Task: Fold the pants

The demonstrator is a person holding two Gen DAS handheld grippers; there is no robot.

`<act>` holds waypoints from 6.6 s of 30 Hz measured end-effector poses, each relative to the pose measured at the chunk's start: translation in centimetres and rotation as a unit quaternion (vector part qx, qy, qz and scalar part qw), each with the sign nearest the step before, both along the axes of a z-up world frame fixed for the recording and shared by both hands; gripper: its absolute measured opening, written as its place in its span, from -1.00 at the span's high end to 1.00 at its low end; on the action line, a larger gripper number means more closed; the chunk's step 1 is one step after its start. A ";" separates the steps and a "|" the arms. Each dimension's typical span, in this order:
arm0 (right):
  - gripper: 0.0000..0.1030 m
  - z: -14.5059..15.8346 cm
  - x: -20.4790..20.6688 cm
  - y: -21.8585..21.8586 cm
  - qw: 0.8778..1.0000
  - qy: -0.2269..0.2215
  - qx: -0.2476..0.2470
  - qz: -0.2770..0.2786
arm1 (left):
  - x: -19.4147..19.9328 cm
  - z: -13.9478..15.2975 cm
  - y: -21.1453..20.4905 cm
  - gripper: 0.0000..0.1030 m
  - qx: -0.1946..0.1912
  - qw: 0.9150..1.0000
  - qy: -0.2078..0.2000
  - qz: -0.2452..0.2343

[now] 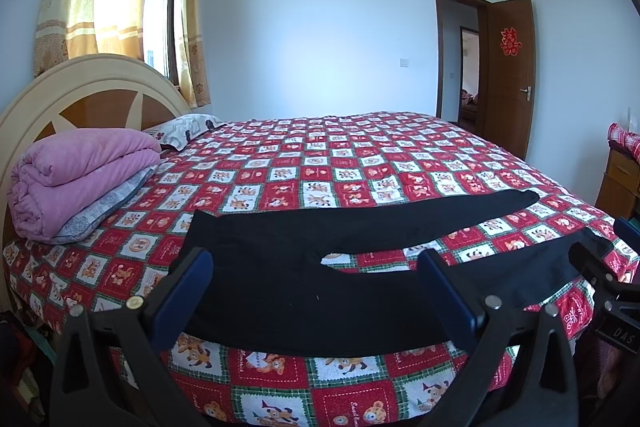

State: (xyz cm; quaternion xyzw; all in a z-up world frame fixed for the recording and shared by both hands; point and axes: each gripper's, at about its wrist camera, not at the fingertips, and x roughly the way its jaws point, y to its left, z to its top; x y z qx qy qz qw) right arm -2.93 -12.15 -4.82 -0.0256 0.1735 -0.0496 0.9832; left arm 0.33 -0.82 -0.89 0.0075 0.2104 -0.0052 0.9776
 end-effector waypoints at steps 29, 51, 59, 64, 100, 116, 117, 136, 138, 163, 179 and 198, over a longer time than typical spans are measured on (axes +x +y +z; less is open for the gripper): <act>-0.98 -0.9 2.1 -2.0 1.000 0.014 0.006 0.021 | 5.2 -2.7 2.2 -1.00 0.025 0.999 0.028 0.033; -0.98 -3.0 17.0 -12.2 0.994 0.100 0.029 -0.021 | 29.9 -9.6 19.5 -0.82 0.014 0.973 0.206 0.101; -0.98 -4.6 19.5 -13.5 0.991 0.125 0.043 -0.022 | 34.1 -14.4 20.3 -0.07 -0.026 0.954 0.288 0.080; -0.74 -4.4 21.3 -16.5 0.986 0.150 0.069 -0.026 | 33.5 -16.0 22.2 0.16 -0.095 0.960 0.261 0.024; 0.77 -14.0 45.5 -36.9 0.912 0.357 0.199 -0.047 | 35.8 -16.9 19.6 0.32 0.035 0.964 0.256 0.058; 0.85 -5.0 37.5 -35.8 0.960 0.228 0.164 -0.008 | 32.2 -11.7 20.5 0.77 0.012 0.987 0.158 0.033; 0.85 -4.3 36.6 -35.8 0.962 0.219 0.162 -0.005 | 31.8 -11.3 20.7 0.77 0.009 0.988 0.153 0.031; 0.85 -3.3 17.6 -37.5 0.969 0.145 0.198 0.017 | 18.2 -11.8 22.3 0.77 -0.034 0.996 0.076 -0.040; 0.85 -4.4 16.6 -37.7 0.967 0.154 0.205 0.014 | 17.3 -12.6 22.3 0.76 -0.029 0.995 0.081 -0.046; 0.25 0.3 10.7 -29.6 0.984 0.130 0.110 0.046 | 12.6 -14.6 23.4 0.30 0.035 0.997 0.052 -0.038; 0.13 -3.9 21.6 -4.2 0.932 0.219 0.024 0.289 | 9.4 -14.2 27.6 0.19 -0.058 0.995 0.075 0.024; 0.13 -11.9 18.9 2.5 0.822 0.368 0.002 0.435 | 9.7 -14.4 25.2 0.02 -0.105 0.991 0.077 -0.009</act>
